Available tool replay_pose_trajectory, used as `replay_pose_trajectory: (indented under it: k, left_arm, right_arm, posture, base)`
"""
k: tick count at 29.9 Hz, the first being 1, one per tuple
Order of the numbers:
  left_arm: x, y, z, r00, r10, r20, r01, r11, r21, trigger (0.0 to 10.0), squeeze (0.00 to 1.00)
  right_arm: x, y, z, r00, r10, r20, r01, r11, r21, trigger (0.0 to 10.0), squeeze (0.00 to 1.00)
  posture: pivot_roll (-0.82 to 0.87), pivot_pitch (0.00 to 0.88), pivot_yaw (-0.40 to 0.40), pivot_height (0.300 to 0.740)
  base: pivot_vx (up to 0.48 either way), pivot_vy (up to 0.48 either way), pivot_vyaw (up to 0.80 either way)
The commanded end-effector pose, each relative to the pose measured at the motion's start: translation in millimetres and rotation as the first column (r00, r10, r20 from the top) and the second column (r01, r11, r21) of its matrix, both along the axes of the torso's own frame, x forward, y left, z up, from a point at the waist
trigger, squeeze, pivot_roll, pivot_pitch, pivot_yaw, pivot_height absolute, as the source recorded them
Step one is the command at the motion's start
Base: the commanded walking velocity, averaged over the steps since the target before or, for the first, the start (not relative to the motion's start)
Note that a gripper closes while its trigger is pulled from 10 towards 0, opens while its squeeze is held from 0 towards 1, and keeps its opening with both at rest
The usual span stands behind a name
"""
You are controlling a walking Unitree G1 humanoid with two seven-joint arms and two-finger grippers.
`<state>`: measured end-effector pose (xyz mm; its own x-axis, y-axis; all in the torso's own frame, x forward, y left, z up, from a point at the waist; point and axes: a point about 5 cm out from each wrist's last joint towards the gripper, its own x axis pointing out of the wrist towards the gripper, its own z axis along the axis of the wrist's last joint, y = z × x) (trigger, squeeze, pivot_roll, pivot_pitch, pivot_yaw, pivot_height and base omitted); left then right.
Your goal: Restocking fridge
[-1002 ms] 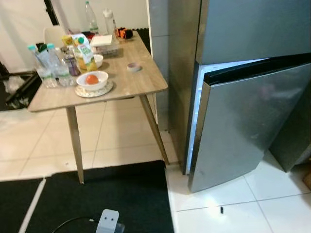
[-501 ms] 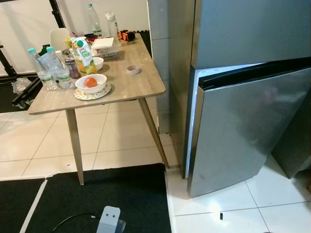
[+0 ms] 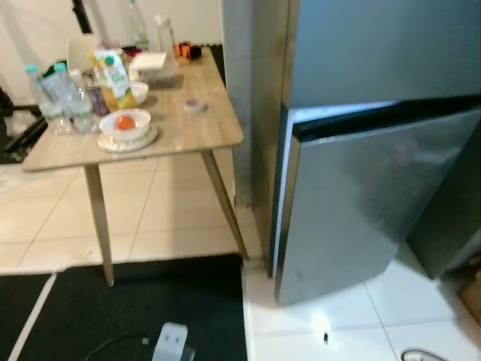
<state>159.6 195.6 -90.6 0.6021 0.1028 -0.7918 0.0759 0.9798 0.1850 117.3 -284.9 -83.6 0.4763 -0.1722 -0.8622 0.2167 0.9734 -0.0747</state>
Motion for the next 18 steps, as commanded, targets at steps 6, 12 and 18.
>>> replay_pose_trajectory:
  k: [6, 12, 18]
  left_arm:
    - [-11.8, 8.7, -3.6, 0.999, 0.016, -0.036, -0.015, 1.000, 0.025, 10.0, 0.00]
    - [1.9, 14.9, 3.6, 0.998, 0.053, 0.027, -0.054, 0.997, 0.056, 10.0, 0.00]
    - [39.2, 34.5, 27.5, 0.979, 0.091, 0.181, -0.123, 0.977, 0.173, 10.0, 0.00]
  right_arm:
    - [-3.8, 4.9, -3.3, 1.000, -0.026, -0.009, 0.026, 1.000, 0.011, 10.0, 0.00]
    - [-3.5, 4.6, -3.6, 0.997, -0.081, -0.016, 0.081, 0.996, 0.034, 10.0, 0.00]
    - [-2.1, 4.3, -3.2, 0.996, -0.084, -0.015, 0.085, 0.996, 0.036, 10.0, 0.00]
  posture:
    - [-0.20, 0.000, 0.024, 0.740]
    - [-0.20, 0.000, 0.029, 0.740]
    - [-0.20, 0.000, 0.026, 0.740]
  base:
    - [0.000, 0.000, 0.00]
    - [0.000, 0.000, -0.09]
    - [0.000, 0.000, -0.75]
